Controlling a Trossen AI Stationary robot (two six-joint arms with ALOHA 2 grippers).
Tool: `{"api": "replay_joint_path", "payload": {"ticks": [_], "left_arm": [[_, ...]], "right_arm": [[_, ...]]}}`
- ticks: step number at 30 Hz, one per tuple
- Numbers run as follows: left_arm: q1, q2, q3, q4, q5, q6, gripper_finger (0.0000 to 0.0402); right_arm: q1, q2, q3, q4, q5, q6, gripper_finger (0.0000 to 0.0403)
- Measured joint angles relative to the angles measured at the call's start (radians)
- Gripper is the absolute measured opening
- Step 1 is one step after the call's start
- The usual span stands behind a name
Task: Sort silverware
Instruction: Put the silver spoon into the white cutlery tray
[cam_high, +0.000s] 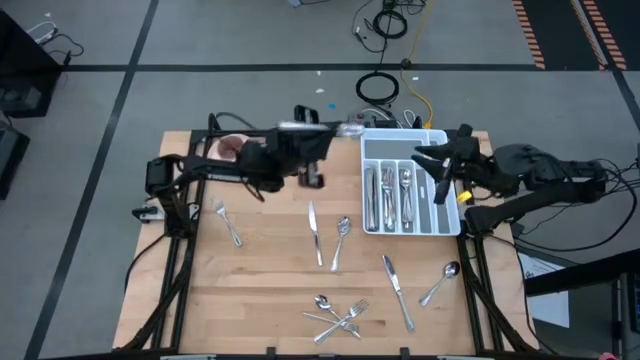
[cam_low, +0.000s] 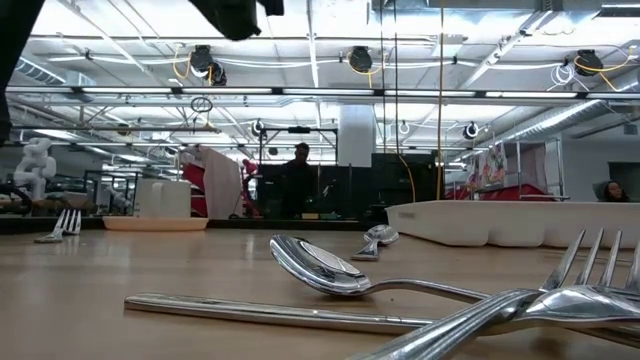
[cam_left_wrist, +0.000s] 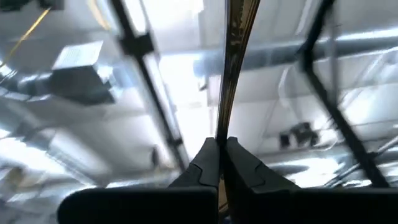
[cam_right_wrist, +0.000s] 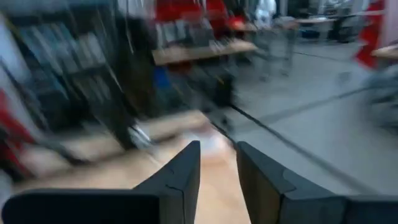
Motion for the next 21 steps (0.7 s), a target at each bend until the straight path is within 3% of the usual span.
{"api": "replay_joint_path", "payload": {"ticks": [4,8,12,21], "left_arm": [[-0.017,0.023,-0.040,0.005,0.070,-0.001,0.0005],[-0.047,0.020,-0.046,-0.105,0.150,0.070,0.0005],[-0.079,0.021,-0.046,-0.147,0.164,0.190,0.0005],[-0.082,0.020,-0.046,-0.276,0.164,0.215,0.0005]], "right_arm": [[-0.052,-0.007,-0.091,0.249,-0.076,0.283,0.0109],[-0.094,-0.004,-0.164,0.321,-0.102,0.645,0.0126],[-0.121,-0.006,-0.221,0.368,-0.179,0.888,0.0151],[-0.132,0.035,-0.244,0.501,-0.321,0.955,0.0214]]}}
